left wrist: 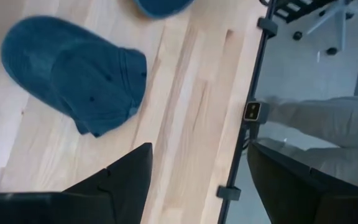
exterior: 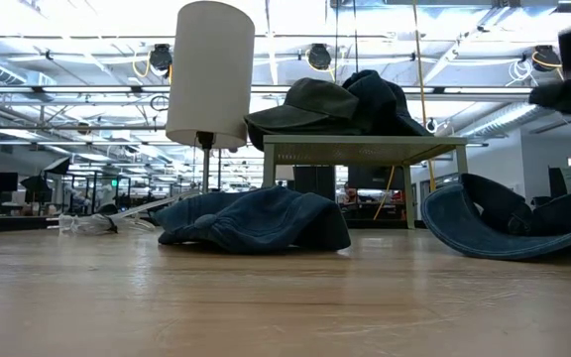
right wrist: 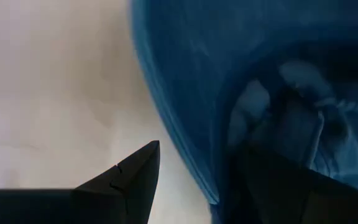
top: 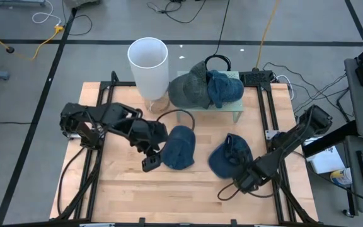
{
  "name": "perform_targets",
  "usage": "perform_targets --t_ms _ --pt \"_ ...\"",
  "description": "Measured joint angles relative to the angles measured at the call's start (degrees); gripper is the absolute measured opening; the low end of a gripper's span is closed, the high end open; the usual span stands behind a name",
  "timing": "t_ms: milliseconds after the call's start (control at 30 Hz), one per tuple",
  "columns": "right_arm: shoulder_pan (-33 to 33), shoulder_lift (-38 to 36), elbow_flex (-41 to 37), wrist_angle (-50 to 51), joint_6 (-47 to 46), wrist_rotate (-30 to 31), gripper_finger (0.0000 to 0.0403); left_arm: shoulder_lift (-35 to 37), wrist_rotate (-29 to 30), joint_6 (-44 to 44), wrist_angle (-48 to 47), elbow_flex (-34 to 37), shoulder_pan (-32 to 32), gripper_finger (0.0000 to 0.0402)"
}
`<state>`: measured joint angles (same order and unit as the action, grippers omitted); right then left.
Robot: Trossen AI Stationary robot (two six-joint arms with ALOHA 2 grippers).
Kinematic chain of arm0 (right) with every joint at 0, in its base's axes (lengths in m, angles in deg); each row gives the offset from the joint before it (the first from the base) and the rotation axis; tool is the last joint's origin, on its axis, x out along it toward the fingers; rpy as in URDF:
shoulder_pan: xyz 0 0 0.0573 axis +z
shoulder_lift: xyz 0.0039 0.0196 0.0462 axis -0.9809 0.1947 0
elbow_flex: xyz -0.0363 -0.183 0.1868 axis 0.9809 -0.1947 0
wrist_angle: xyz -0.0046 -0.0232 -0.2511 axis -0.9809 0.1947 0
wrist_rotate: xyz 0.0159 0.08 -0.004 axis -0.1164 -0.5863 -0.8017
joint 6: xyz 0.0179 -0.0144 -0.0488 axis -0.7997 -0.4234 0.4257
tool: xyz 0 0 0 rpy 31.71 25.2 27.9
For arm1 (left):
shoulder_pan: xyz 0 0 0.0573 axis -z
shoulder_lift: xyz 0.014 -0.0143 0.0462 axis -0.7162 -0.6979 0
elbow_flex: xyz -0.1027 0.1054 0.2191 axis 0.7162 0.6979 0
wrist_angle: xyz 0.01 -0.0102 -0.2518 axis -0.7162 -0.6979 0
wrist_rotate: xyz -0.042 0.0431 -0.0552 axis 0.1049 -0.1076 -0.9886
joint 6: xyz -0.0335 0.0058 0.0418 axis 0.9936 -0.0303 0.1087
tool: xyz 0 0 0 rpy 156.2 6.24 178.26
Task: Pick & Place hat
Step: Stack the right blue cap on the blue cap on the shelf
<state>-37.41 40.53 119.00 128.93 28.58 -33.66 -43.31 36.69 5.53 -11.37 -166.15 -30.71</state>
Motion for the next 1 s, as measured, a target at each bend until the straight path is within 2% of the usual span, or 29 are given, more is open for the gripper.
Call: perform_targets --t_ms 200,367,467,633,800,1000 --pt "0.0 0.0 -3.75 -3.11 0.82 4.52 0.0212 0.0 -0.39 1.54 0.81 2.09 0.43 0.0275" --pt "-0.17 0.0 -3.78 -6.66 5.86 7.21 0.0182 0.0 -0.49 2.31 2.52 2.2 0.43 0.0269" --pt "-0.86 0.28 -3.79 -7.51 6.56 7.08 0.0137 0.0 -0.49 2.35 2.83 2.2 0.43 0.0262" --pt "-0.85 -0.05 -3.8 -9.24 6.03 6.75 0.002 0.0 -0.51 2.13 2.83 2.2 0.43 0.0247" --pt "-0.87 -5.14 -2.19 -10.49 1.97 0.57 0.0008 0.09 -0.57 -0.39 2.83 2.2 0.5 0.0235" --pt "-0.96 -18.56 2.64 -16.79 -1.91 -10.1 0.0005 0.57 -1.13 -10.66 2.85 2.18 1.29 0.0223"
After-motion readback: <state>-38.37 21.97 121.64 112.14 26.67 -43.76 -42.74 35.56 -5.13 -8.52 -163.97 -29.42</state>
